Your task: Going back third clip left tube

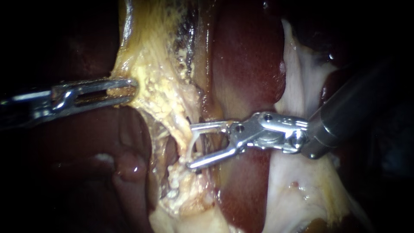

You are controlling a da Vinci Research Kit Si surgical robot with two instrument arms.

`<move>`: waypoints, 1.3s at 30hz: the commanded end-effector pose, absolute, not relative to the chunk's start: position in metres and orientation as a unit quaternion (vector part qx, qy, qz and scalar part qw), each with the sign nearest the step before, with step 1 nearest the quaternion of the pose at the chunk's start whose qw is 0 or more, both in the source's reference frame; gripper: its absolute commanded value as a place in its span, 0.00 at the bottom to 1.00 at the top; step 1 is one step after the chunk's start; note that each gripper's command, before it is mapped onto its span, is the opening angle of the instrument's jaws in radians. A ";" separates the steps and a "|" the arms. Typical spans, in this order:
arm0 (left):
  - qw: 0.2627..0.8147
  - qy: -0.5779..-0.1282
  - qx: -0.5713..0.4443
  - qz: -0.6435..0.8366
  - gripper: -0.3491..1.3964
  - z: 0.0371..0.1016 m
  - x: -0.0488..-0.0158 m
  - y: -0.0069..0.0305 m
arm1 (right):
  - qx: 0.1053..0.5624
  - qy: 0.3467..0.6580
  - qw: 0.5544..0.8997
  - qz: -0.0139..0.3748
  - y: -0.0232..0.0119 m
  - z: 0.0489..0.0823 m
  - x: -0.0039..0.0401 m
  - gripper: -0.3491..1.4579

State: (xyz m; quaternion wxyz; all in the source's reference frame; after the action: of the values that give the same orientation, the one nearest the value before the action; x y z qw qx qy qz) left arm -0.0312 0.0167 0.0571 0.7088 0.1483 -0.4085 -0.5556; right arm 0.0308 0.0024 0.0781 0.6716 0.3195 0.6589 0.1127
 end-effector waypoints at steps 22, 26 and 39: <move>0.709 -0.409 0.148 -0.556 0.00 0.0570 -0.0311 0.0166 | 0.287 0.657 0.692 0.084 0.0028 0.0776 0.0274 0.53; 0.709 -0.409 0.149 -0.555 0.00 0.0570 -0.0310 0.0166 | 0.278 0.655 0.697 0.084 0.0039 0.0765 0.0256 0.53; 0.709 -0.409 0.148 -0.555 0.00 0.0571 -0.0311 0.0166 | 0.239 0.659 0.711 0.060 0.0068 0.0720 0.0208 0.53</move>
State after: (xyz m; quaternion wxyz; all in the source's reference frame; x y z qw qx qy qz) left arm -0.0310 0.0166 0.0571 0.7088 0.1484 -0.4091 -0.5551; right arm 0.0206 0.0068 0.0718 0.7107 0.2384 0.6592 0.0597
